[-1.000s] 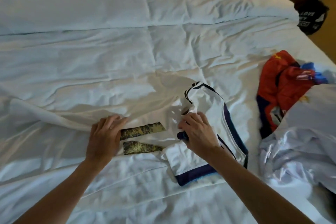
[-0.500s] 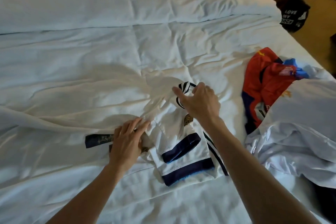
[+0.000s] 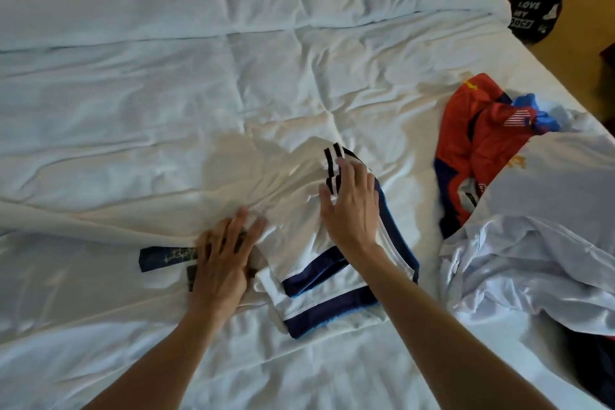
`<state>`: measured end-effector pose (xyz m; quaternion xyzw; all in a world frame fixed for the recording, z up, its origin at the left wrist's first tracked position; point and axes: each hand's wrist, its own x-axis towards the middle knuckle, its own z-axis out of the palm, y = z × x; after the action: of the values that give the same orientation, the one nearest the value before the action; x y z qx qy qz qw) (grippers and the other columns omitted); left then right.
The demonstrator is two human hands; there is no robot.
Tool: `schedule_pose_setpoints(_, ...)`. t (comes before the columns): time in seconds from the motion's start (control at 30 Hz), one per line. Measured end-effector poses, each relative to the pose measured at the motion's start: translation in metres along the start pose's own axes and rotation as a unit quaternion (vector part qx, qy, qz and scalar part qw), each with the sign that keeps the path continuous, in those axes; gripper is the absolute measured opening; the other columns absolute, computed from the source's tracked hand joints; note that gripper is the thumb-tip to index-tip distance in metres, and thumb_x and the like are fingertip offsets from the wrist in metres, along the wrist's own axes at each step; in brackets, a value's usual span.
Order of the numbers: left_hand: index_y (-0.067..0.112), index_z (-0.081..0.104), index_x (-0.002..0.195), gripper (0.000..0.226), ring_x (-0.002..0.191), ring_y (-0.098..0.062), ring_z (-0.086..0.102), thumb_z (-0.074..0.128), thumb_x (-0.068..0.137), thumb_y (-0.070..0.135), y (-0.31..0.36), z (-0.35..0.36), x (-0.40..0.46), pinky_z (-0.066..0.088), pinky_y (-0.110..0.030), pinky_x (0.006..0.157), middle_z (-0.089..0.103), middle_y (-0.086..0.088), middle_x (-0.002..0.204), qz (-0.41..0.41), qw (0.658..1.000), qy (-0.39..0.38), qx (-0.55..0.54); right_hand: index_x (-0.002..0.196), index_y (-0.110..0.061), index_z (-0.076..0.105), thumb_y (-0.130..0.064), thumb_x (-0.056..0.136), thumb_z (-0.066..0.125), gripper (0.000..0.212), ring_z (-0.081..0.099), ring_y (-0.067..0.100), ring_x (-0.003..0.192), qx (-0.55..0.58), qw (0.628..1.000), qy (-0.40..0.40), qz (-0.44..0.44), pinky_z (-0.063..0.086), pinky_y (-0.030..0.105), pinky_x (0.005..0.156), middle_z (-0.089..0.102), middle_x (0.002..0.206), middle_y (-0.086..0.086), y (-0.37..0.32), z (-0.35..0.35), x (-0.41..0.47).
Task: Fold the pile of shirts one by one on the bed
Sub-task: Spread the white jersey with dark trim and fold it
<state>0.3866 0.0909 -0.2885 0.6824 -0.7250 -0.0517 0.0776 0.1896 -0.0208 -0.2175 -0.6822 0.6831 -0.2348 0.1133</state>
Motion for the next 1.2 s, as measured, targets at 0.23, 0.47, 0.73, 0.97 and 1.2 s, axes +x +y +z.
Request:
schedule_pose_setpoints(0.23,0.020,0.025,0.156,0.105,0.146,-0.030,0.032,0.072,0.063,0.006,-0.002,0.008,-0.002,0.018,-0.066,0.115,0.031,-0.005,0.160,0.016,0.999,0.022,0.031,0.130,-0.017,0.049,-0.006,0.083,0.057,0.049,0.055,0.021,0.102,0.096,0.989,-0.017,0.112,0.043,0.032,0.076,0.058,0.111,0.000,0.015,-0.016,-0.008)
schedule_pose_setpoints(0.47,0.022,0.035,0.153,0.073,0.147,-0.029,0.032,0.038,0.081,0.021,-0.003,0.006,0.000,0.020,-0.063,0.115,0.031,-0.002,0.161,0.006,0.999,0.001,0.039,0.125,-0.019,0.057,0.004,0.054,0.056,0.074,0.046,0.026,0.127,-0.079,0.967,-0.155,-0.187,0.039,0.050,0.104,0.050,0.133,0.000,0.046,-0.030,-0.074)
schedule_pose_setpoints(0.73,0.028,0.041,0.148,0.071,0.147,-0.027,0.032,0.062,0.080,0.027,-0.005,0.003,0.004,0.018,-0.060,0.117,0.034,0.003,0.159,-0.010,0.999,-0.008,-0.030,0.069,-0.019,0.069,-0.009,0.071,0.062,0.013,0.055,0.015,0.068,0.015,0.972,-0.076,-0.224,0.046,0.035,0.074,0.064,0.067,-0.013,0.035,-0.056,-0.054)
schedule_pose_setpoints(0.97,0.026,0.053,0.136,0.060,0.141,-0.008,0.036,0.059,0.080,0.045,0.037,-0.068,-0.020,0.015,-0.050,0.122,0.051,0.015,0.141,-0.045,0.924,0.054,-0.375,0.072,-0.018,0.067,-0.023,0.078,0.053,0.016,0.060,0.011,0.067,0.167,0.944,-0.240,-0.152,0.051,0.033,0.065,0.062,0.073,-0.009,0.007,-0.059,-0.020)
schedule_pose_setpoints(1.2,0.020,0.069,0.078,0.026,0.085,-0.016,0.063,0.067,0.071,0.044,0.057,-0.055,0.007,0.044,-0.035,0.088,0.066,0.009,0.080,-0.013,0.961,0.051,-0.273,0.074,-0.014,0.073,-0.011,0.085,0.060,0.017,0.058,0.009,0.059,0.170,0.951,-0.258,-0.031,0.050,0.026,0.061,0.067,0.064,-0.003,-0.014,-0.032,0.028)
